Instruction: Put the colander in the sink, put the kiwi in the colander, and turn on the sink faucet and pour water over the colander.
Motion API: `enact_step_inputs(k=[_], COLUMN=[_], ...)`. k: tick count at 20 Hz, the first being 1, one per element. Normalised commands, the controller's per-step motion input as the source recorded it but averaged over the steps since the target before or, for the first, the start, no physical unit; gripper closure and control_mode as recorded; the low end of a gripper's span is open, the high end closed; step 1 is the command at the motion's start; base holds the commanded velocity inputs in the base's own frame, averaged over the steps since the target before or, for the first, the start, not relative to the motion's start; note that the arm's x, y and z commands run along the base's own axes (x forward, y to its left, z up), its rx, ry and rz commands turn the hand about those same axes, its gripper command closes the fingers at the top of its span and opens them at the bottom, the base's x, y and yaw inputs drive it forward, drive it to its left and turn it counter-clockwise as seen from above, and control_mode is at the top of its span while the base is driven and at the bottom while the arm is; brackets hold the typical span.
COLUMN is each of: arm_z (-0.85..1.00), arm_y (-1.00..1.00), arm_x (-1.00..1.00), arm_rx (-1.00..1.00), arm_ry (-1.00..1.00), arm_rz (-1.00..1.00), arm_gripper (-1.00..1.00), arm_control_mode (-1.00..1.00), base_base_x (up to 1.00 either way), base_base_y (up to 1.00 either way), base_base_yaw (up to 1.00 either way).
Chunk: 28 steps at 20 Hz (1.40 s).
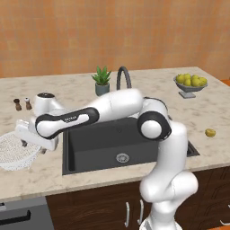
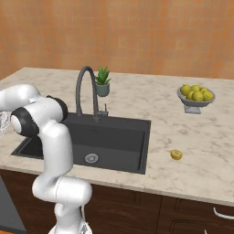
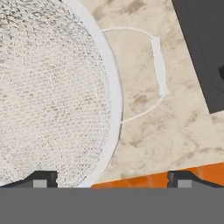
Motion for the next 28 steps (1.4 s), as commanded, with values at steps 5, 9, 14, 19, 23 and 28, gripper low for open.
enact_step_inputs(k=[5, 9, 14, 19, 23, 28], arm_z=[-0.15, -0.34, -0.36, -0.23, -0.29, -0.38], arm_y=[0.04, 0.0, 0.0, 0.0, 0.0, -0.01], arm_x=[0.09, 0.24, 0.18, 0.0, 0.0, 0.0], arm_rx=[-0.06, -0.05, -0.01, 0.0, 0.0, 0.03], arm_ry=[-0.02, 0.0, -0.02, -0.05, -0.07, -0.04], arm_rz=[-0.05, -0.05, -0.02, -0.03, -0.06, -0.03], arm_gripper=[-1.0, -1.0, -1.0, -1.0, -1.0, 1.0], arm_control_mode=[-1.0, -1.0, -1.0, -1.0, -1.0, -1.0], base_base_x=[0.0, 0.0, 0.0, 0.0, 0.0, 0.0], base_base_y=[0.0, 0.0, 0.0, 0.0, 0.0, 0.0], base_base_yaw=[0.0, 0.0, 0.0, 0.0, 0.0, 0.0])
